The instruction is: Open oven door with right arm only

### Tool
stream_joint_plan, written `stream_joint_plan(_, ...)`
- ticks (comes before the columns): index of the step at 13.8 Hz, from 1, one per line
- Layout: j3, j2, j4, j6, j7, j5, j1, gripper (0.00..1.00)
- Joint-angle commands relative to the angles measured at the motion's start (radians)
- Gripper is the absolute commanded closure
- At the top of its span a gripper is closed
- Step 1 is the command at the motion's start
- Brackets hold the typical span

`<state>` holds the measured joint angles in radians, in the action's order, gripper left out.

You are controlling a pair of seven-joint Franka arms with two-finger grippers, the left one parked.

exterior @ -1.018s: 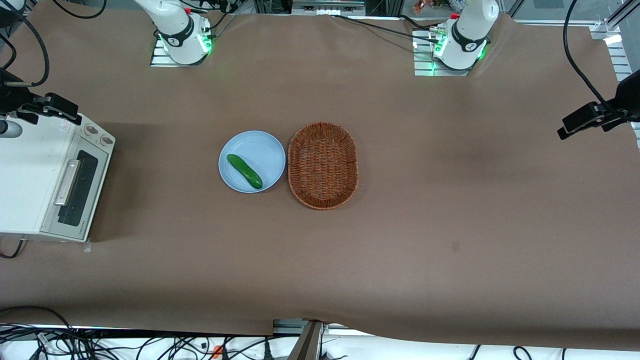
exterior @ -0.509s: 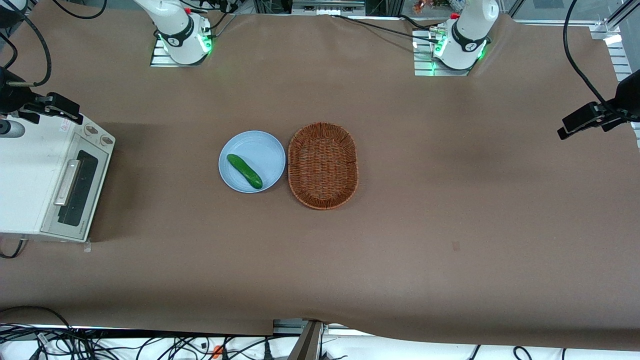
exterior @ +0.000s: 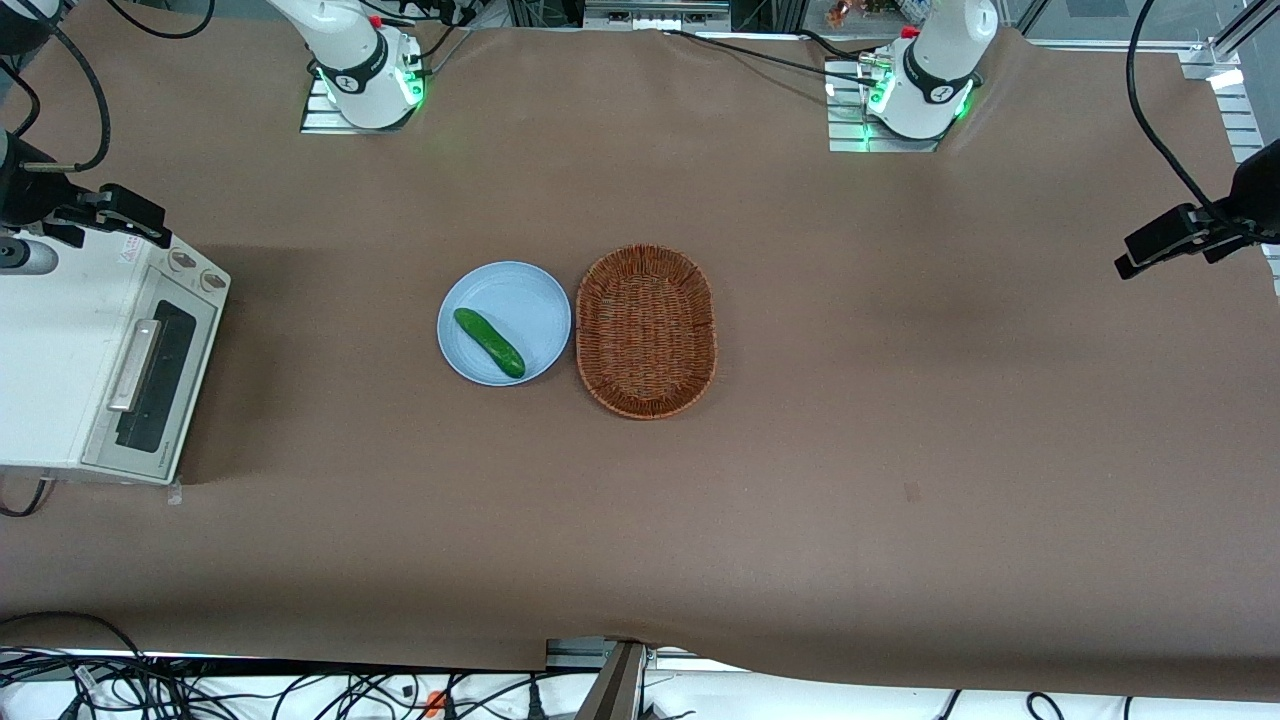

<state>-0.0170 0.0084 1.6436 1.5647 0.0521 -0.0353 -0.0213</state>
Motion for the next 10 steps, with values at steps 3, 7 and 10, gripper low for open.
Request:
stream_joint_plan(3,0.005,0.010,-0.024,-0.031,0.003,0.000,0.003,0.00)
stream_joint_plan(7,0.003,0.010,-0.024,-0.058,-0.007,0.002,0.001,0.00)
stream_joint_plan(10,0.003,0.077,-0.031,-0.057,0.006,0.003,-0.002,0.24)
